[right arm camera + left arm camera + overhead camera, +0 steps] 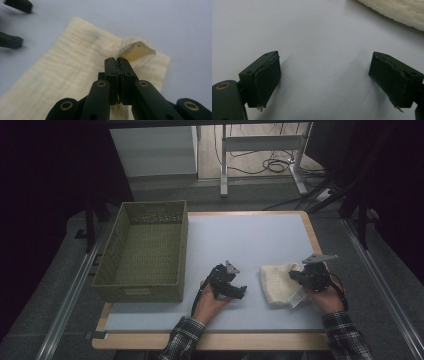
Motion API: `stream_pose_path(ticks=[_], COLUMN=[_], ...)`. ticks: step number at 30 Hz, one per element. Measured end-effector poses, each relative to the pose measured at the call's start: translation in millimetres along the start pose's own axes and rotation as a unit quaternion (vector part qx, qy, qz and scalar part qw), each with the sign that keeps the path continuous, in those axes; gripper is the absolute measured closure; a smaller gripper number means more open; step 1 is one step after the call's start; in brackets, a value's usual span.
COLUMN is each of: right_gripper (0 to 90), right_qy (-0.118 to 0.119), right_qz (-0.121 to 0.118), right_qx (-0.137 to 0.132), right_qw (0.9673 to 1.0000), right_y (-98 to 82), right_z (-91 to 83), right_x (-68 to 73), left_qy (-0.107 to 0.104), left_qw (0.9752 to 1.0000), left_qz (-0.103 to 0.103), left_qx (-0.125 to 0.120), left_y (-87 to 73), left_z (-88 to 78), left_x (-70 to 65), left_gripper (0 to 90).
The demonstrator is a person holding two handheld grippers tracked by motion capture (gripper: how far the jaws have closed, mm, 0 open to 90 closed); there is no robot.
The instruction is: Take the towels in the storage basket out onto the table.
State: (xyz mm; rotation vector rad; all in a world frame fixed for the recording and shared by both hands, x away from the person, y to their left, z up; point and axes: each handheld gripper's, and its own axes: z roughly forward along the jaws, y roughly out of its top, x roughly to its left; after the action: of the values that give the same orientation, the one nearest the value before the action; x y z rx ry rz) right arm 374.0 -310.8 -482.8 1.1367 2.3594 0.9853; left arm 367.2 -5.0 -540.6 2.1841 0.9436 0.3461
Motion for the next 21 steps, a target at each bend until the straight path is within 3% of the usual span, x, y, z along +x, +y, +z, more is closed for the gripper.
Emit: stream_pose_path(ticks=[6,11,16,18,21], right_gripper=[87.0,86.9,86.5,80.8,69.2], right_qy=[-0.008,-0.024,-0.034,-0.027,-0.036], right_qz=[-0.004,0.016,0.041,0.049,0.053], right_qx=[-0.005,0.002,0.019,0.023,0.017], right_qw=[0.9999,0.9996,0.9984,0.9982,0.9978], right_y=[8.5,1.3,-13.6,-20.1,-24.0], right_z=[-12.5,-14.8,-4.4,0.8,-0.6], right_x=[1.9,-10.8,-28.3,-33.9,-34.4], left_qy=[0.0,0.0,0.0,0.0,-0.001], left_qw=[1.0,1.0,1.0,1.0,1.0], left_qz=[0.0,0.0,-0.001,-0.001,-0.002], left_qx=[0.0,0.0,-0.001,0.0,0.001], left_y=[0.0,0.0,0.0,0.1,0.4], left_z=[0.0,0.0,0.2,0.0,0.0], left_x=[0.0,0.0,-0.2,0.0,0.1], left_gripper=[10.7,10.7,10.7,10.7,10.7])
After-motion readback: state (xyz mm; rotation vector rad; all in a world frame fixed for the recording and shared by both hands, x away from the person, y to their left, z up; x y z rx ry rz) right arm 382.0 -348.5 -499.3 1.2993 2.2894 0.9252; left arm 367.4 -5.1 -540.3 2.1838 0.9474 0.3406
